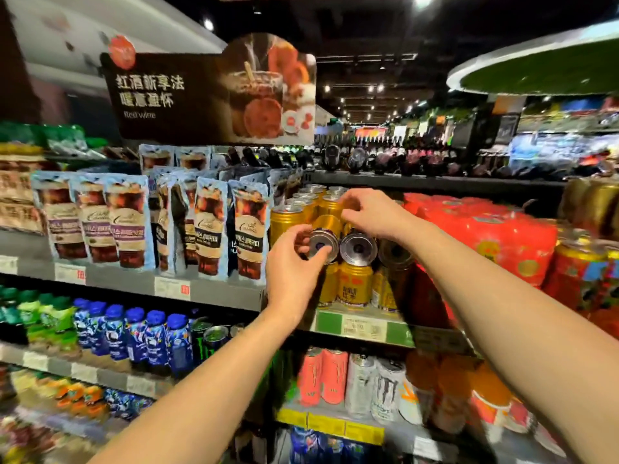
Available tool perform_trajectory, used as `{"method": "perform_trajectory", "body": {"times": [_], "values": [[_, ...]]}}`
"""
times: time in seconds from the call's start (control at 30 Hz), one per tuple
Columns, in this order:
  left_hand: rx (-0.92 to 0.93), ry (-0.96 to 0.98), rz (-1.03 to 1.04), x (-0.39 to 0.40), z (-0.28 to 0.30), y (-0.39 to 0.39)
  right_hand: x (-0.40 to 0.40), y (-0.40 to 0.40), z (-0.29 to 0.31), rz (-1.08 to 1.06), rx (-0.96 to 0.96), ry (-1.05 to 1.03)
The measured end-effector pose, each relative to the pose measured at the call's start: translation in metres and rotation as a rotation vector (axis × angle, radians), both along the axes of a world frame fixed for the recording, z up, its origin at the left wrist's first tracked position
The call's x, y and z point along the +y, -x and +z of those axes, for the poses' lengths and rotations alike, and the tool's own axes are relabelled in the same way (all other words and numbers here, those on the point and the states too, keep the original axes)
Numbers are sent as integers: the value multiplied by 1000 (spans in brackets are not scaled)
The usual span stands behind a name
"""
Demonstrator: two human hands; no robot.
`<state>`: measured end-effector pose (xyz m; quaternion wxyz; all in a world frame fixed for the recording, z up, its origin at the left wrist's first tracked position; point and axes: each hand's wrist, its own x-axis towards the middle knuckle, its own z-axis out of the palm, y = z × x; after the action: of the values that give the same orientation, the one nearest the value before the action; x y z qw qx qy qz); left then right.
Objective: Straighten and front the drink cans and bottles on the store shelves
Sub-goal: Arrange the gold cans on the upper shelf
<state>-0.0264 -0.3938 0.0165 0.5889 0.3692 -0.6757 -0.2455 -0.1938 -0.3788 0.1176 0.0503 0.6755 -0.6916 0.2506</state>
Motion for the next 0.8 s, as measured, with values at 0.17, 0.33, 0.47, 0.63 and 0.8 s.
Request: {"method": "perform_trajectory", "body": {"times": [0.17, 0.33, 0.47, 0.63, 0.8], "values": [[-49, 97, 119, -7, -5, 8, -27, 7, 1, 22, 72, -126], [-128, 99, 136, -13, -9, 11, -46, 15, -6, 44, 57, -227], [-160, 108, 111, -16, -9, 9, -50, 18, -7, 58, -72, -258], [-185, 112, 90, -18, -7, 6, -47, 14, -4, 133, -214, -199], [-181, 169, 91, -20, -10, 3, -40, 13, 2, 172, -189, -182]]}}
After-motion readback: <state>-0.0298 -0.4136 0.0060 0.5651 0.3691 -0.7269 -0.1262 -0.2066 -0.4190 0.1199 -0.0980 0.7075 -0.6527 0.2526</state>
